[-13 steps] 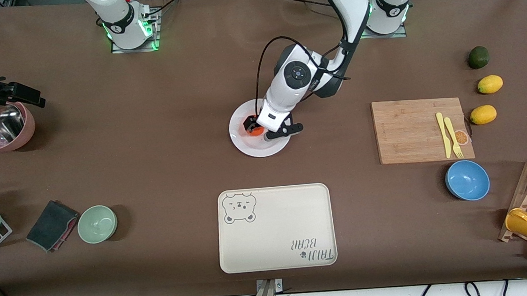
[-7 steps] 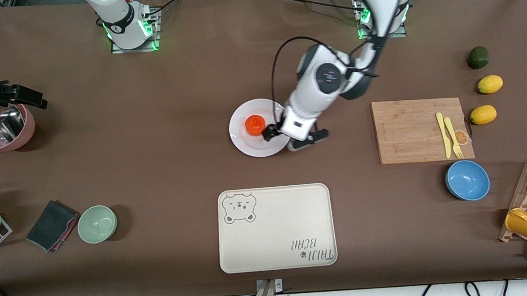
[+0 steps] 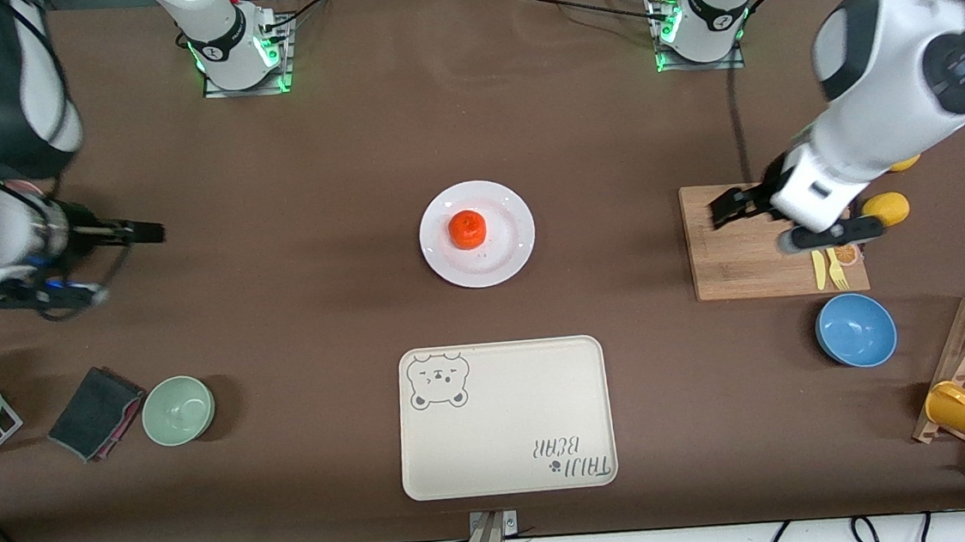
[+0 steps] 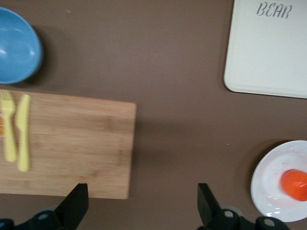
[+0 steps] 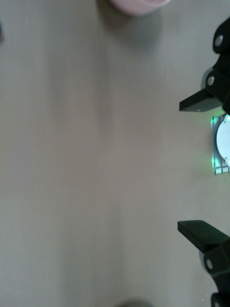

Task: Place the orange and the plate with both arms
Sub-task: 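Open the left gripper and withdraw it while the right gripper reaches out, then move the right gripper to the plate rim and grasp it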

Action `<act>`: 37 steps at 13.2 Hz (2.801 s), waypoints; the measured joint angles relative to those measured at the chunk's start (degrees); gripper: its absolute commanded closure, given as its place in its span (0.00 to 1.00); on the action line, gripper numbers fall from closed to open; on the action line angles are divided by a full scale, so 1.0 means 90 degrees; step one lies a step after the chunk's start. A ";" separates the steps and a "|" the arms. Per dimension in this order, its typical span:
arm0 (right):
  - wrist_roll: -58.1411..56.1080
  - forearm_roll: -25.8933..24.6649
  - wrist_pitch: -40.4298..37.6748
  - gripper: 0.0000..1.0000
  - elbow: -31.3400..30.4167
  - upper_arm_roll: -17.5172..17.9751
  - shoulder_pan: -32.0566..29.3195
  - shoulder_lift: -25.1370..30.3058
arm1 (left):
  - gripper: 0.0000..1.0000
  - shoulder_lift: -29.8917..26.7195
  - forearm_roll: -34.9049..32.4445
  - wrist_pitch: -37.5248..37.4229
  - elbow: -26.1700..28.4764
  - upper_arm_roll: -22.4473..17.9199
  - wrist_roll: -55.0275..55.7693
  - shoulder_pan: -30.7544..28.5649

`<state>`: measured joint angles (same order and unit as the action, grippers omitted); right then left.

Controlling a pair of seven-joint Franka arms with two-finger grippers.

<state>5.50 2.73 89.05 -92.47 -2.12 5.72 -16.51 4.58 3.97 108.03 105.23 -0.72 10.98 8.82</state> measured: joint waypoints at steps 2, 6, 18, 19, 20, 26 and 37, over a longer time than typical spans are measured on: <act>0.0036 0.0309 0.0544 0.00 0.0012 0.0050 0.0436 -0.0494 | 0.00 -0.0378 -0.0351 -0.0145 0.0021 -0.0244 -0.0660 -0.0164; 0.0384 0.0970 0.2029 0.00 -0.0120 0.0097 0.1123 -0.1348 | 0.00 -0.0808 -0.0371 -0.0227 0.0006 -0.0455 -0.1101 -0.0207; 0.0375 0.2396 0.5491 0.00 -0.2109 0.1491 0.1158 -0.1455 | 0.00 -0.0679 -0.0374 -0.1279 -0.1121 -0.0462 -0.1101 -0.0455; 0.0375 0.2548 0.5571 0.00 -0.2135 0.1535 0.1158 -0.1453 | 0.00 -0.0670 -0.0374 -0.1326 -0.1170 -0.0462 -0.1101 -0.0465; 0.0352 0.2792 0.5613 0.00 -0.2140 0.1565 0.1157 -0.1452 | 0.00 -0.0653 -0.0375 -0.1355 -0.1200 -0.0456 -0.1101 -0.0464; -0.0895 0.4320 0.5625 0.00 -0.2274 0.1680 0.1156 -0.1450 | 0.00 -0.0570 -0.0376 -0.1440 -0.1239 -0.0468 -0.1101 -0.0554; -0.2227 0.4695 0.5612 0.34 -0.2383 0.1906 0.1158 -0.1818 | 0.00 -0.0542 -0.0376 -0.1459 -0.1248 -0.0461 -0.1106 -0.0780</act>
<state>-14.54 44.98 139.56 -113.92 15.04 16.14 -32.88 -0.31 0.58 94.90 94.00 -4.87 1.03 1.81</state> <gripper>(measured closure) 0.132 0.000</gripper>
